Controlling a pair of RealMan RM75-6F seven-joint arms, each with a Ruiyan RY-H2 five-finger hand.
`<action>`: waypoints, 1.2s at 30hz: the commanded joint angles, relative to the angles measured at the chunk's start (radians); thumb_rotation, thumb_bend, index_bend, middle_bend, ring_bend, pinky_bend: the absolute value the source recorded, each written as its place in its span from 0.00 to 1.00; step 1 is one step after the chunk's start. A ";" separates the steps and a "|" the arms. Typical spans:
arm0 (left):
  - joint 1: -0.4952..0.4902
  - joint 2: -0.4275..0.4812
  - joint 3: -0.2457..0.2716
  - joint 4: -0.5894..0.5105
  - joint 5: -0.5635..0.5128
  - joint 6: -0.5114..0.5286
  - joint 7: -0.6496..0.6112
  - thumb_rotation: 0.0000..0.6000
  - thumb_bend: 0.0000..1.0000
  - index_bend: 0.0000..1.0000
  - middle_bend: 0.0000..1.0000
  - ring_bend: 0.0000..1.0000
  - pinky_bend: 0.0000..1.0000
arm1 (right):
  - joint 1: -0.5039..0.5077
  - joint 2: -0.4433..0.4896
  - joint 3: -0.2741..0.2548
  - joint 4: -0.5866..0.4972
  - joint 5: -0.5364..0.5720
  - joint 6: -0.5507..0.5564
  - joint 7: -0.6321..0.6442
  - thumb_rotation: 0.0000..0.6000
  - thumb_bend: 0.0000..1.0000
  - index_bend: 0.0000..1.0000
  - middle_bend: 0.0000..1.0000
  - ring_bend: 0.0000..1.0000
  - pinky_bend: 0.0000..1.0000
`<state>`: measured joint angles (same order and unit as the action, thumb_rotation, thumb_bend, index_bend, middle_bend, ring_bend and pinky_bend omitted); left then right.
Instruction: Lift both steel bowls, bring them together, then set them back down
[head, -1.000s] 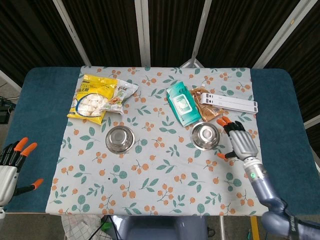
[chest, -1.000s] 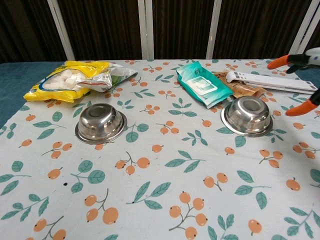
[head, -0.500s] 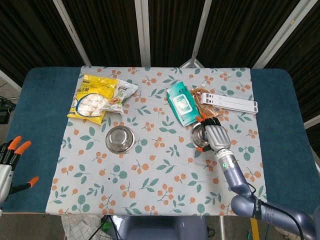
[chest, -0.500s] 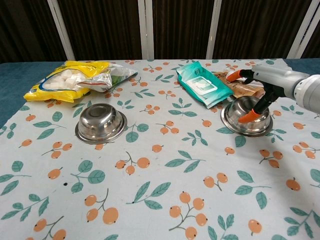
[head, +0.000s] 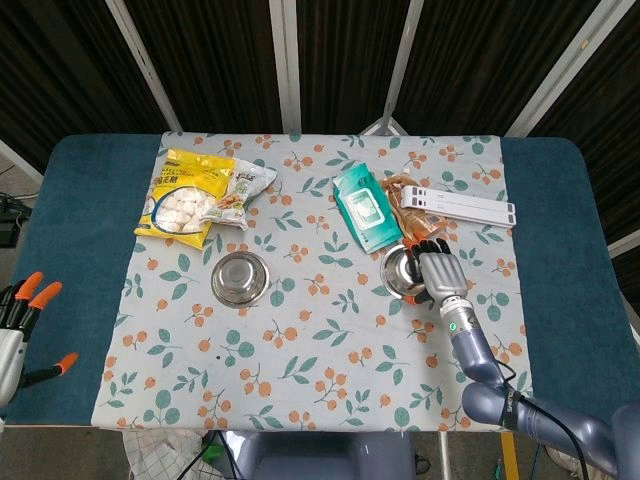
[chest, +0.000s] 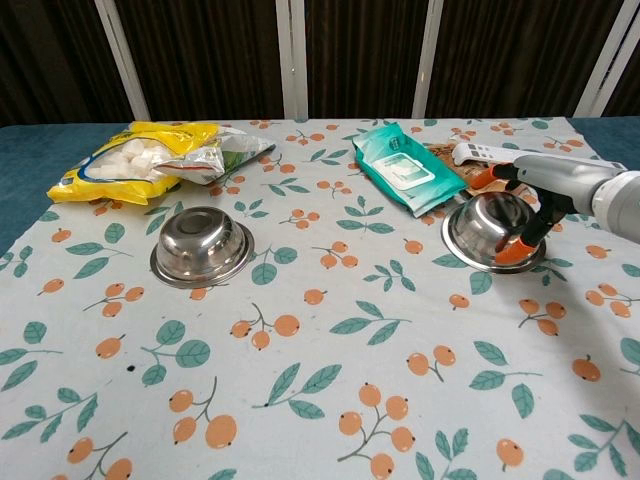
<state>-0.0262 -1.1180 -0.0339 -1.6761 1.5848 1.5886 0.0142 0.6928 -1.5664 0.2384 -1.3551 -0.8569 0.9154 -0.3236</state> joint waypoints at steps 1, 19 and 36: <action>-0.001 -0.002 0.000 0.000 -0.002 -0.002 0.001 1.00 0.01 0.15 0.00 0.00 0.03 | 0.000 -0.009 -0.008 0.012 -0.007 -0.005 0.006 1.00 0.01 0.17 0.06 0.14 0.00; -0.001 0.000 -0.001 0.001 -0.014 -0.001 -0.006 1.00 0.01 0.15 0.00 0.00 0.03 | 0.005 -0.034 -0.015 0.055 -0.016 -0.022 0.028 1.00 0.01 0.18 0.09 0.26 0.39; 0.000 0.002 -0.001 -0.001 -0.019 -0.001 -0.012 1.00 0.01 0.15 0.00 0.00 0.03 | 0.003 -0.039 -0.023 0.061 -0.039 -0.010 0.030 1.00 0.01 0.22 0.23 0.29 0.42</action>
<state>-0.0264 -1.1159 -0.0348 -1.6771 1.5655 1.5877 0.0029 0.6955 -1.6058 0.2157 -1.2944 -0.8961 0.9056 -0.2935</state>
